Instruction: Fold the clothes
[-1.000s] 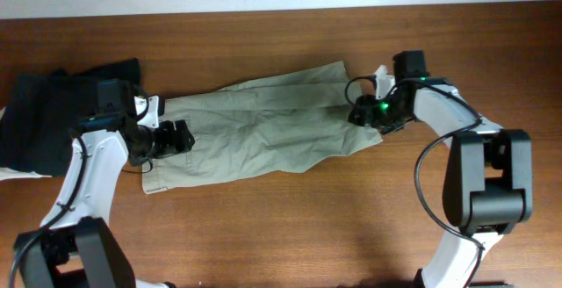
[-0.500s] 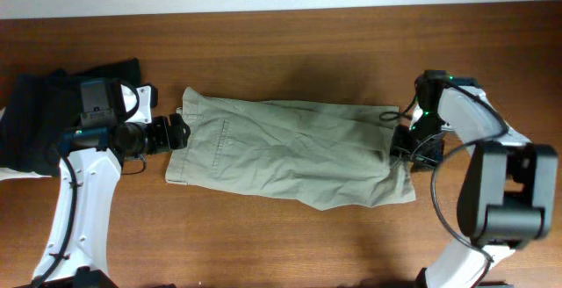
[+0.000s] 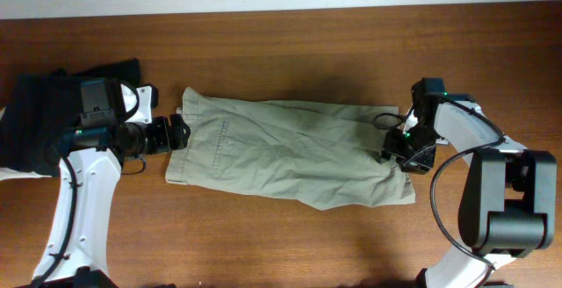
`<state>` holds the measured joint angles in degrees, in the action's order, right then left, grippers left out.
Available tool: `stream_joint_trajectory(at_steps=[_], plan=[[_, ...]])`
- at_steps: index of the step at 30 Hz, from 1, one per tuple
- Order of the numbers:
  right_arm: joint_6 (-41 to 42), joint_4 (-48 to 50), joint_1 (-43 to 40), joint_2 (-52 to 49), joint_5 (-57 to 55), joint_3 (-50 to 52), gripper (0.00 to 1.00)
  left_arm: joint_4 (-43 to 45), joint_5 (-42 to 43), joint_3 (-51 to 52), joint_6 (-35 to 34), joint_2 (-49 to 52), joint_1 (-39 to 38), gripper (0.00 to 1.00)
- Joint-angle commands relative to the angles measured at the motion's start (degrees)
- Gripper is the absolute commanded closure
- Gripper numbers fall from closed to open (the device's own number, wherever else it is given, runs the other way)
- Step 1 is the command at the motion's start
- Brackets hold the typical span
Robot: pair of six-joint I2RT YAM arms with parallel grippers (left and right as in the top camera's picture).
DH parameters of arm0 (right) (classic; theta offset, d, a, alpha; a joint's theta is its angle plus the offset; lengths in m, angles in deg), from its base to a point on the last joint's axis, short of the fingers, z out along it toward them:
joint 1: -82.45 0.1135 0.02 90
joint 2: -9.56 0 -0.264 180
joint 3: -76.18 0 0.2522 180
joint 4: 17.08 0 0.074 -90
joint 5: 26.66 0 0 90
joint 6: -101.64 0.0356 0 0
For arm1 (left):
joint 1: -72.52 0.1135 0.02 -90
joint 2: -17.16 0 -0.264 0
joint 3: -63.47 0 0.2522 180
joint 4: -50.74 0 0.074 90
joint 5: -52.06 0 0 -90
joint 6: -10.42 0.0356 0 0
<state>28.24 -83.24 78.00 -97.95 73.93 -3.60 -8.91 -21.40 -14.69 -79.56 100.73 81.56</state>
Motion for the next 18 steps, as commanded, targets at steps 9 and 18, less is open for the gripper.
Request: stream_joint_trajectory(at_steps=[9, 18], plan=[[-1.7, -2.1, 0.2, 1.1, -6.4, -7.7, 0.47, 0.2, 0.6, -1.1, 1.0, -1.1, 0.2, 0.07], [0.4, 1.7, 0.3, 1.0, -4.9, -3.1, 0.65, 0.2, 0.6, -1.1, 1.0, -1.1, 0.2, 0.07]])
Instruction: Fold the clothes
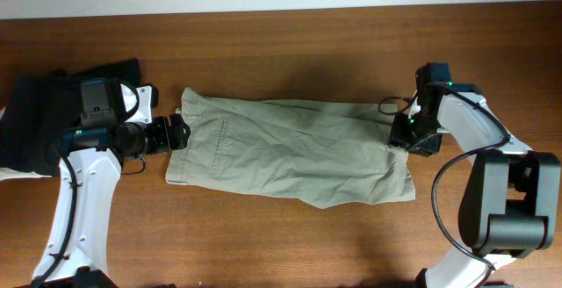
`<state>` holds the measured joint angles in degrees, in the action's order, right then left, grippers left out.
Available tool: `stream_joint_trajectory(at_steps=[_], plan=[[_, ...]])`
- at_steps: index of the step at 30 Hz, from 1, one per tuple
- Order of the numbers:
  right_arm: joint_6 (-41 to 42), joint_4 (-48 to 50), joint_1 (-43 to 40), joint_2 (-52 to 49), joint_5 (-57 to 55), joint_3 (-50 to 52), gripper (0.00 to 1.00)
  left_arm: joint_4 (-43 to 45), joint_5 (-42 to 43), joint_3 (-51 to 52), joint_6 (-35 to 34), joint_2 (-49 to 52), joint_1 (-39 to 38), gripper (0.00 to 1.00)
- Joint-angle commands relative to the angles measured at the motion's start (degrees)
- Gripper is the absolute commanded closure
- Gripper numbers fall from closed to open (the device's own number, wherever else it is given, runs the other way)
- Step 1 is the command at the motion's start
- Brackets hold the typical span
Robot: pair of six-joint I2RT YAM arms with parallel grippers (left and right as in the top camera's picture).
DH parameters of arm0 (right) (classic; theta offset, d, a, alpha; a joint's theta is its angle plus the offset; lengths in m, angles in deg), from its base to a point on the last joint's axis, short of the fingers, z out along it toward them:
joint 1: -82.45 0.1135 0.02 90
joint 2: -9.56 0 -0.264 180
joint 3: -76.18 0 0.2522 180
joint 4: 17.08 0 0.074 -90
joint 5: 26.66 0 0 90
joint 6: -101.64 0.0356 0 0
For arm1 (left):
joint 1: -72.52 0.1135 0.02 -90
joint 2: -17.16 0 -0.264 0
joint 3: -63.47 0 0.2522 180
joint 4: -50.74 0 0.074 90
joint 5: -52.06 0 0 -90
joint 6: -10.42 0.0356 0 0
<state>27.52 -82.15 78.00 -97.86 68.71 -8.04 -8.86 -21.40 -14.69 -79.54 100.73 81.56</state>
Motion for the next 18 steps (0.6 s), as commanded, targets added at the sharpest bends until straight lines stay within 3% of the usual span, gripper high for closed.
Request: stream_joint_trajectory(at_steps=[1, 3, 9, 10, 11, 12, 14, 15, 16, 17, 18], plan=[[1.1, 0.8, 0.3, 0.9, 1.9, 1.2, 0.78, 0.2, 0.6, -1.1, 0.9, -1.1, 0.2, 0.07], [0.5, 1.2, 0.2, 1.0, 5.3, 0.3, 0.96, 0.2, 0.6, -1.1, 0.9, -1.1, 0.2, 0.07], [0.6, 3.1, -0.4, 1.5, 7.9, -11.8, 0.96, 1.3, 0.2, -1.1, 1.0, -1.1, 0.2, 0.07], [3.1, 5.9, -0.8, 1.5, 7.5, -12.4, 0.9, 1.8, 0.2, -1.1, 0.9, -1.1, 0.2, 0.07], [6.1, 10.1, -1.5, 1.5, 7.5, -12.4, 0.6, 2.1, 0.2, -1.1, 0.9, -1.1, 0.2, 0.07], [6.1, 12.0, -1.8, 1.3, 7.5, -12.4, 0.55, 2.3, 0.2, -1.1, 0.9, -1.0, 0.2, 0.07], [6.0, 12.1, -2.2, 1.2, 7.5, -12.4, 0.22, 2.2, 0.2, -1.1, 1.0, -1.0, 0.2, 0.07], [6.0, 11.1, -2.6, 1.2, 7.5, -12.4, 0.2, 2.2, 0.2, -1.1, 1.0, -1.0, 0.2, 0.07], [5.6, 9.7, -3.2, 1.2, 7.6, -12.4, 0.25, 2.2, 0.2, -1.1, 1.1, -1.0, 0.2, 0.06], [5.5, 6.5, -3.6, 1.3, 8.3, -12.4, 0.38, 2.2, 0.2, -1.1, 2.6, -1.0, 0.2, 0.07], [2.6, 2.5, -3.8, 1.3, 9.6, -12.4, 0.43, 2.1, 0.2, -1.1, 5.4, -1.0, 0.1, 0.06]])
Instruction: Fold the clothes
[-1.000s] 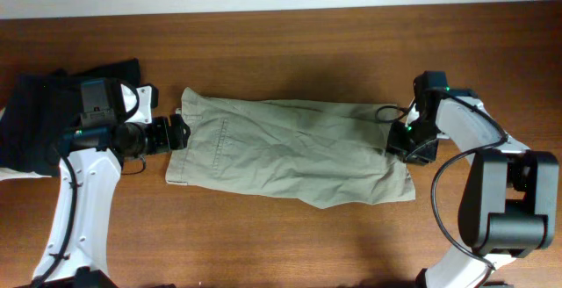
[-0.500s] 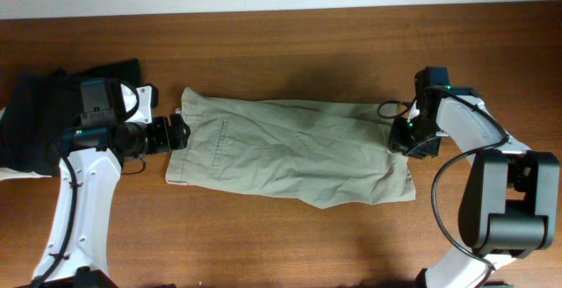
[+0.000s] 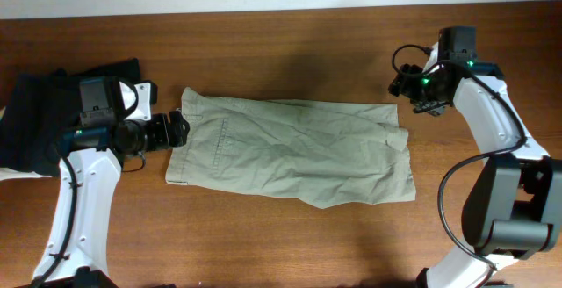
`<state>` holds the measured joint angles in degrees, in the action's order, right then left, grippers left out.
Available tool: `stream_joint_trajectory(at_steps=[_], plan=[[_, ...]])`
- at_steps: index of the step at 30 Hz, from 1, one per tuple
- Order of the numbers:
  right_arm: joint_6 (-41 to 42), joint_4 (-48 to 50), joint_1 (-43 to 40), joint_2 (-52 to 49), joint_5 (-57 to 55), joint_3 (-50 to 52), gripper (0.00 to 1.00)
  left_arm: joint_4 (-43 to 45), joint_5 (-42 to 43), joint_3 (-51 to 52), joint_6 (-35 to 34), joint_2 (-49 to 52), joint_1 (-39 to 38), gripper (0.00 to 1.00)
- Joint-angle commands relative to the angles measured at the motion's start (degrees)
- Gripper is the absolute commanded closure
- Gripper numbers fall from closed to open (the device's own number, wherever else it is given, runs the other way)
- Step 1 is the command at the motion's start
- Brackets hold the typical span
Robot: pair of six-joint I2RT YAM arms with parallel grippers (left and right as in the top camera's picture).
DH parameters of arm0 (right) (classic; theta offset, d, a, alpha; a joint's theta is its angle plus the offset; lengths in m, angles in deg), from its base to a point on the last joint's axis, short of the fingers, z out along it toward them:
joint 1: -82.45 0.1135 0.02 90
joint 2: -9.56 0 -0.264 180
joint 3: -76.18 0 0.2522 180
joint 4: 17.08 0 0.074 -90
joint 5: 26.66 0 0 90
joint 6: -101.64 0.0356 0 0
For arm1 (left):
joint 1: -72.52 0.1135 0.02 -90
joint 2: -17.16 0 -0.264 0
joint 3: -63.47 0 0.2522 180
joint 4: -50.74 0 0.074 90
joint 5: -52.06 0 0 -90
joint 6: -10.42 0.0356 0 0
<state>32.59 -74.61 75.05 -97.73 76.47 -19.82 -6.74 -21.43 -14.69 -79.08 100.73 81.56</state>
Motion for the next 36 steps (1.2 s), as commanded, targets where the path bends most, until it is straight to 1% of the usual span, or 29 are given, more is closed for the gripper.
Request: stream_joint_trajectory(at_steps=[1, 3, 4, 6, 8, 10, 12, 13, 14, 16, 18, 19, 22, 23, 25, 26, 29, 32, 34, 36], plan=[[-5.8, -10.2, -0.8, 1.1, 2.8, -0.5, 0.43, -0.3, 0.2, -1.1, 5.7, -0.8, -0.2, 0.07], [-7.0, -17.5, 0.0, 1.1, 2.3, 0.7, 0.42, -0.3, 0.2, -1.1, 5.7, -0.3, -1.0, 0.07], [-6.6, -19.5, 0.7, 1.1, 1.7, 3.4, 0.42, -0.2, 0.2, -1.1, 5.7, 0.2, -1.8, 0.07], [-5.4, -17.6, 1.2, 1.1, 1.5, 8.4, 0.36, 0.0, 0.2, -1.1, 5.7, 0.9, -2.4, 0.07], [-4.6, -7.9, 1.0, 1.1, 1.5, 14.4, 0.36, 0.0, 0.2, -1.1, 5.7, 1.8, -2.5, 0.07], [-4.6, -0.6, 1.0, 1.1, 1.5, 17.1, 0.45, 0.0, 0.2, -1.1, 5.7, 2.4, -2.5, 0.07], [-4.6, 0.3, 1.0, 1.2, 1.7, 16.7, 0.73, 0.0, 0.2, -1.1, 5.7, 3.1, -2.5, 0.07], [-4.7, 0.0, 0.9, 1.2, 1.7, 15.9, 0.76, 0.0, 0.2, -1.1, 5.7, 3.5, -2.5, 0.07], [-4.7, -1.2, 0.9, 1.2, 1.7, 14.5, 0.76, 0.0, 0.2, -1.1, 5.7, 3.7, -2.5, 0.07], [-5.8, -3.3, 0.9, 1.2, 1.7, 12.3, 0.7, 0.0, 0.2, -1.1, 5.7, 3.8, -2.5, 0.07], [-6.6, -4.2, 0.9, 1.2, 1.3, 11.2, 0.67, 0.4, 0.2, -1.1, 5.7, 3.8, -2.5, 0.07], [-6.6, -4.0, 0.9, 1.2, 1.0, 11.1, 0.59, 0.8, 0.2, -1.1, 5.7, 3.8, -2.5, 0.07], [-6.6, -3.0, 0.9, 1.2, -0.6, 11.2, 0.64, 0.8, 0.2, -1.1, 5.7, 3.8, -2.5, 0.07], [-6.6, -1.1, 0.9, 1.2, -2.4, 11.2, 0.76, 0.8, 0.2, -1.1, 5.7, 3.8, -2.5, 0.07], [-6.5, 0.6, 0.9, 1.2, -1.9, 11.2, 0.96, 0.8, 0.2, -1.1, 5.7, 3.8, -2.5, 0.07], [-5.8, 1.1, 0.9, 1.2, -0.4, 11.2, 0.96, 0.8, 0.2, -1.1, 5.7, 3.8, -2.5, 0.07], [-5.1, 5.7, 0.9, 1.2, 14.3, 11.1, 0.96, 0.9, 0.2, -1.1, 5.7, 3.8, -2.5, 0.07], [1.2, 11.3, 0.0, 1.2, 13.8, 11.0, 0.96, 1.5, 0.2, -1.1, 5.7, 3.8, -2.5, 0.07], [2.6, 15.9, -0.6, 1.2, 13.6, 11.0, 0.96, 2.3, 0.2, -1.0, 5.9, 4.2, -2.5, 0.07], [3.4, 17.6, -0.5, 1.2, 11.3, 11.0, 0.96, 2.6, 0.2, -1.0, 5.9, 4.9, -2.5, 0.07]])
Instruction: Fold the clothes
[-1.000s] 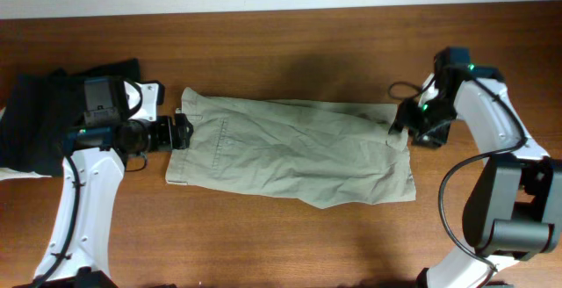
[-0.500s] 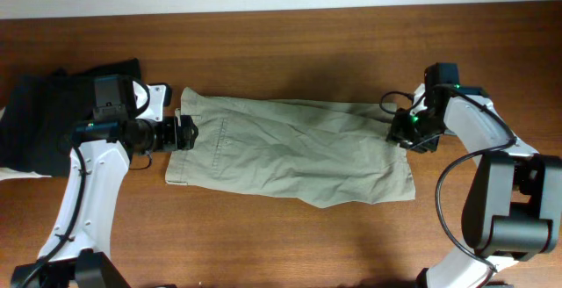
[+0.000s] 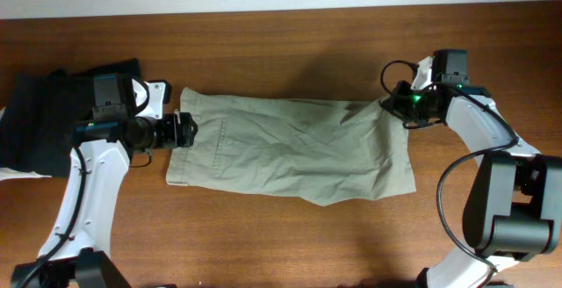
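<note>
Khaki shorts (image 3: 290, 152) lie spread flat across the middle of the table, waistband to the left and leg hems to the right. My left gripper (image 3: 183, 130) sits at the waistband's upper left edge; whether its fingers hold cloth cannot be told from above. My right gripper (image 3: 392, 104) is at the far right hem corner, which looks lifted and drawn up toward it. Its fingers are hidden under the wrist, so the grip cannot be made out.
A heap of dark clothes (image 3: 44, 126) lies at the left end of the wooden table (image 3: 281, 235), behind my left arm. A white wall edge runs along the back.
My right gripper has come down from beyond the hem to the shorts' far right corner, which is now raised. My left gripper has edged slightly right onto the waistband.
My right gripper was at the right hem near its lower part, then a little higher along that edge, then off the cloth toward the back right. Now it is at the hem's far corner. My left gripper stayed by the waistband throughout.
</note>
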`<state>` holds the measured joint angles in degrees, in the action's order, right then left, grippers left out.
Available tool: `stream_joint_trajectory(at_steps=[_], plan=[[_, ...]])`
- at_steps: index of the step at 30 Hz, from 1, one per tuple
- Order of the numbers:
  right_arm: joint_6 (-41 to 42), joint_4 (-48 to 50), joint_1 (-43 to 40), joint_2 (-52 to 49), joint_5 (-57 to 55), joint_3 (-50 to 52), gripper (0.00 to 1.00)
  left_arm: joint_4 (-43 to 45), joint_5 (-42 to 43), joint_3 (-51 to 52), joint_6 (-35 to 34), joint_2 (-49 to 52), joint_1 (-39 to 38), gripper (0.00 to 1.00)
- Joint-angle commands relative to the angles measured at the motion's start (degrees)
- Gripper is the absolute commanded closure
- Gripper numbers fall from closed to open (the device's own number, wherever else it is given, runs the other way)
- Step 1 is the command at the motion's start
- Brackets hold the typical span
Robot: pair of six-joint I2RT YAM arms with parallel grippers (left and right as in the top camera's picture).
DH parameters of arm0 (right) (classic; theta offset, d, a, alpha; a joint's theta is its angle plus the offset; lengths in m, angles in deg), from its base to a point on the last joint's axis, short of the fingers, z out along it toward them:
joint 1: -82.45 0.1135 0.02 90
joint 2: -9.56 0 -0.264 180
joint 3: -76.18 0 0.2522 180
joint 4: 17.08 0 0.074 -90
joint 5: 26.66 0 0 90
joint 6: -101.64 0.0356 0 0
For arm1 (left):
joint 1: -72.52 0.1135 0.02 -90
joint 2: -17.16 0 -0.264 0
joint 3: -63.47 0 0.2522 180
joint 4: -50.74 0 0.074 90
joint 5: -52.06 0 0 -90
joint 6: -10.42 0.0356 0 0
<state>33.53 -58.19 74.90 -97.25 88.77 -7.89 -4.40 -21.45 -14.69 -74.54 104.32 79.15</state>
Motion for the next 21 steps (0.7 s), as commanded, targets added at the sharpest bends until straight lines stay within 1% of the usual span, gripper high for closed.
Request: stream_joint_trajectory(at_steps=[1, 4, 6, 8, 10, 13, 15, 16, 17, 18, 19, 20, 21], plan=[[3.3, 1.0, -0.4, 0.7, -2.3, -0.9, 0.96, 0.2, 0.3, -1.0, 1.3, 2.0, -0.1, 0.07], [4.4, -0.6, -0.3, 0.6, -6.9, -0.9, 0.96, 0.9, 0.3, -1.0, 1.3, 4.5, -0.3, 0.08], [4.3, -0.5, -0.3, 0.6, -8.4, -0.9, 0.96, 3.9, 0.3, -1.0, 1.5, 6.4, -1.0, 0.08], [4.3, 0.0, -0.3, 0.6, -8.2, -0.9, 0.96, 11.8, 0.0, -1.0, 3.7, 9.7, -2.1, 0.07], [4.3, 0.0, -0.3, 0.6, -8.1, -0.9, 0.96, 18.8, -1.5, -1.0, 3.8, 12.9, -2.5, 0.07], [3.4, -0.3, -0.3, 0.6, -7.9, -0.9, 0.96, 28.7, -1.4, -1.1, 4.5, 18.9, -2.5, 0.07], [1.8, -0.3, -0.3, 0.6, -6.4, -0.9, 0.96, 33.1, -1.2, -1.1, 4.5, 23.2, -2.5, 0.07], [0.8, -0.6, -0.3, 0.6, -6.4, -0.9, 0.96, 34.1, -0.3, -1.1, 4.5, 24.2, -2.5, 0.1], [0.6, -1.0, -0.3, 0.6, -6.6, -0.9, 0.96, 35.1, 1.2, -1.1, 4.5, 24.9, -2.5, 0.21], [0.6, -1.4, -0.4, 0.6, -6.9, -0.9, 0.95, 36.2, 2.2, -1.1, 3.9, 25.2, -2.5, 0.41], [0.7, -1.3, -0.3, 0.6, -8.2, -0.9, 0.95, 36.2, 2.2, -1.4, 3.5, 24.9, -2.4, 0.71], [0.7, -1.1, -0.4, 0.6, -8.8, -0.9, 0.94, 35.4, 2.2, -2.1, 3.5, 24.8, -2.2, 0.92], [0.7, -0.9, -0.4, 0.6, -10.0, -0.9, 0.94, 34.0, 2.2, -3.2, 3.4, 24.6, -1.5, 1.0]])
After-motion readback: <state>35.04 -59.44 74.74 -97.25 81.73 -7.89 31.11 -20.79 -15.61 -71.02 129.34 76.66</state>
